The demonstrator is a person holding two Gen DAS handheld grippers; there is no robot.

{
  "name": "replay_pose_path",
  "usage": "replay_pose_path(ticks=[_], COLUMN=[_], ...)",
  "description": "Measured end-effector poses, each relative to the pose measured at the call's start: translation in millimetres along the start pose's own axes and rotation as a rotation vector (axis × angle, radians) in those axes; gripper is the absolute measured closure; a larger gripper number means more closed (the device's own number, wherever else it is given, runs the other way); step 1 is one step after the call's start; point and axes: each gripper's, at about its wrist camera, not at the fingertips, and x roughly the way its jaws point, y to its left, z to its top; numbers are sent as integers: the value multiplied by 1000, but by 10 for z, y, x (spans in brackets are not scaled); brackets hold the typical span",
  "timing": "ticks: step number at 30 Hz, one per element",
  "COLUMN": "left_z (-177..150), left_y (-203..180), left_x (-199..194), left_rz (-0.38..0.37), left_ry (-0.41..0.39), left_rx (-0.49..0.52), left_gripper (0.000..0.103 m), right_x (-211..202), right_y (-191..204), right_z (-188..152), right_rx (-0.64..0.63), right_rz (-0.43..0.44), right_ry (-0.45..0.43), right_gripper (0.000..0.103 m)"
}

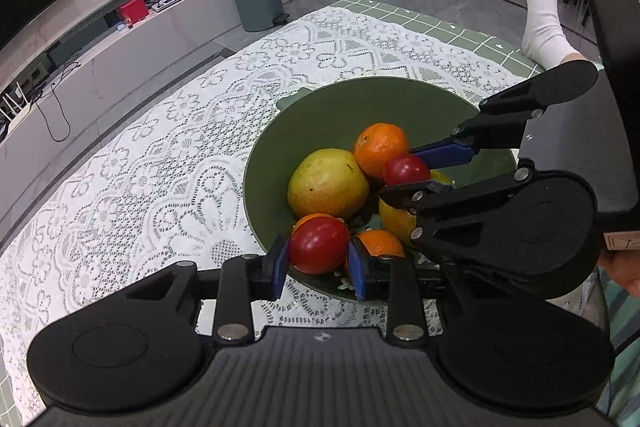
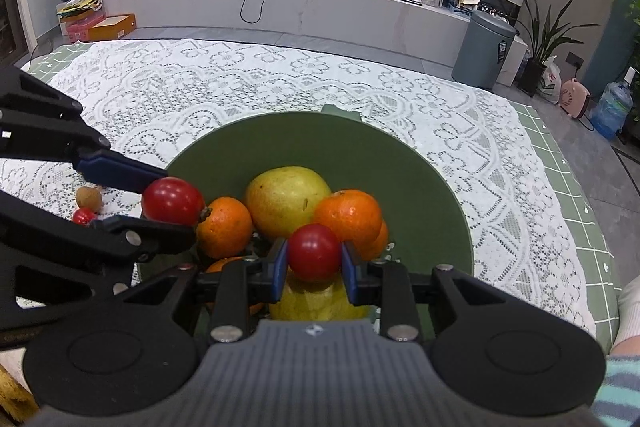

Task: Organize fruits
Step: 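Open the left gripper over the colander while the right gripper releases its tomato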

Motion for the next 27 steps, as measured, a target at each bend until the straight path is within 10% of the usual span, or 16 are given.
replay_pose_path(ticks=[27], left_z=[-121], left_y=[205], left_x=[-367], left_rz=[-20], left_ry=[-94], left_rx=[-122], left_gripper=[56], right_x=[-182], right_y=[-51], right_z=[-31], right_rx=[89], right_rz=[-18], right_ry=[-130], right_gripper=[47])
